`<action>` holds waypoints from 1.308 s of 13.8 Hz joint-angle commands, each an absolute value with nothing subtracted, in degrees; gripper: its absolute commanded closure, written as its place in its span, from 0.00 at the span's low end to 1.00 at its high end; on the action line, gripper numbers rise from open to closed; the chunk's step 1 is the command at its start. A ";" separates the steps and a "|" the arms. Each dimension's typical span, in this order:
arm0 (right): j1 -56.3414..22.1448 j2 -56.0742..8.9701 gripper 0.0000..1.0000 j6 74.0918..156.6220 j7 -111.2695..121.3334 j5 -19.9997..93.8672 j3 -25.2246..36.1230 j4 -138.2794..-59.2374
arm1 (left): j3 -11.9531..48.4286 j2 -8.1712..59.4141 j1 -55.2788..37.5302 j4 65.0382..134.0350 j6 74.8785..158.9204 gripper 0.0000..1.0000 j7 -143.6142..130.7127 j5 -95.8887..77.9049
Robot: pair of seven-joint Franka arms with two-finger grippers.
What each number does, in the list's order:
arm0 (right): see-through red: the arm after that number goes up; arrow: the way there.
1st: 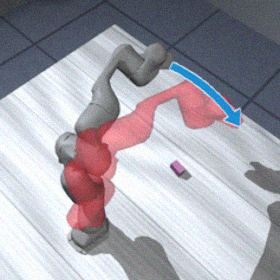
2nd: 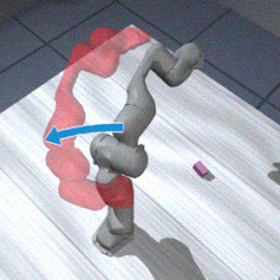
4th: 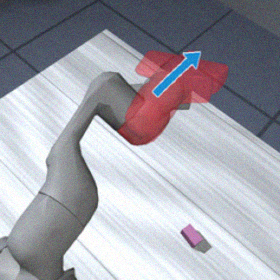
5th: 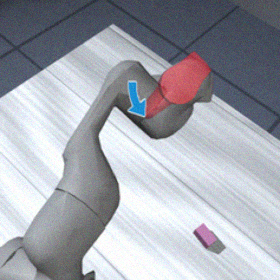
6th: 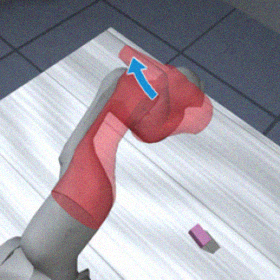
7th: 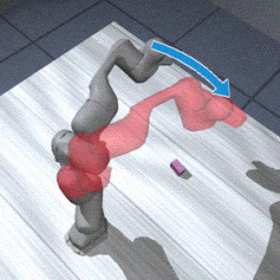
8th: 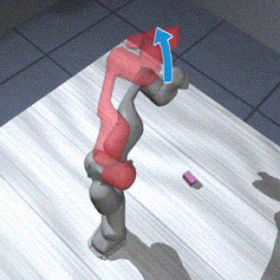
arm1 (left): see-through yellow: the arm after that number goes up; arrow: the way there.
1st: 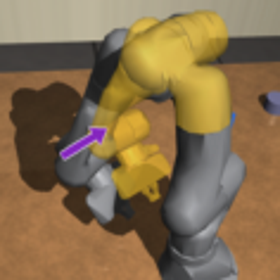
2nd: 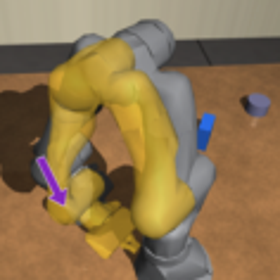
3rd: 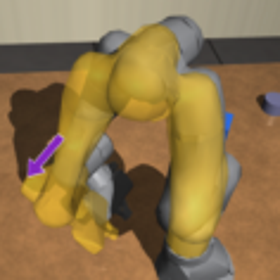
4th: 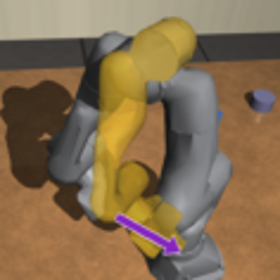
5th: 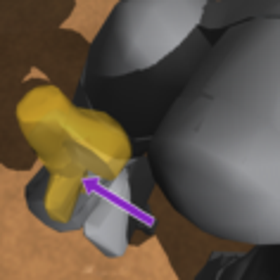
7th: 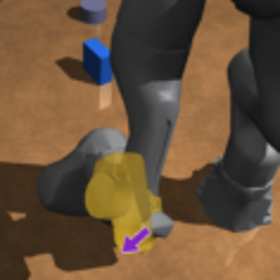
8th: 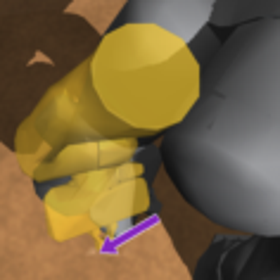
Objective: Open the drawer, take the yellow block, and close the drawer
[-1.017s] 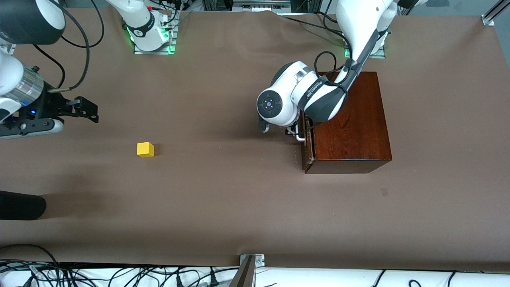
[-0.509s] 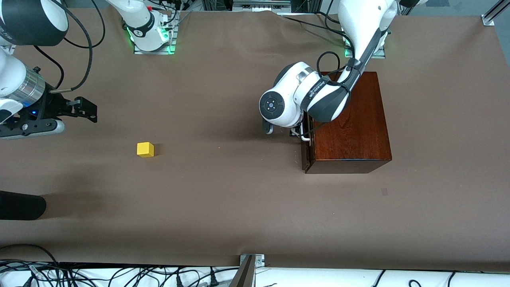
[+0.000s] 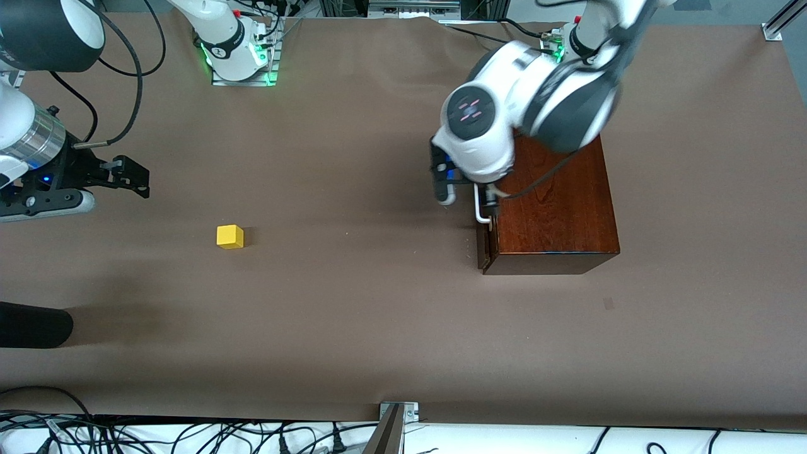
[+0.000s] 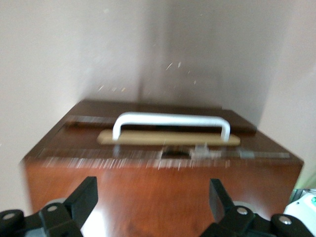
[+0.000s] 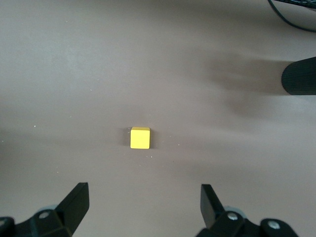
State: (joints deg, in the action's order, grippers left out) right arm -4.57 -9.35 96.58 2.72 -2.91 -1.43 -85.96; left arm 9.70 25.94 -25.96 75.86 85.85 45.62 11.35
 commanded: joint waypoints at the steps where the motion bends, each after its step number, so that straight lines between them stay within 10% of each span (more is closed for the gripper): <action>1: -4.31 -9.67 0.00 96.50 2.64 -3.34 -1.93 -84.73 | 10.02 25.66 -21.90 70.86 79.04 0.00 45.18 12.75; 8: -4.22 -9.23 0.00 96.24 2.20 -2.55 -2.11 -84.73 | 7.56 24.35 -7.58 63.89 75.76 0.00 43.24 12.13; 18: -4.22 -8.97 0.00 96.24 2.20 -0.97 -2.02 -84.73 | 6.25 4.07 0.70 86.72 90.60 0.00 9.54 1.77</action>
State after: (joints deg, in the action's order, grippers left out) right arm -4.60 -9.26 96.71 2.59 -1.99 -1.65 -85.35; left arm 6.73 10.36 0.00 78.75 86.69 17.12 4.51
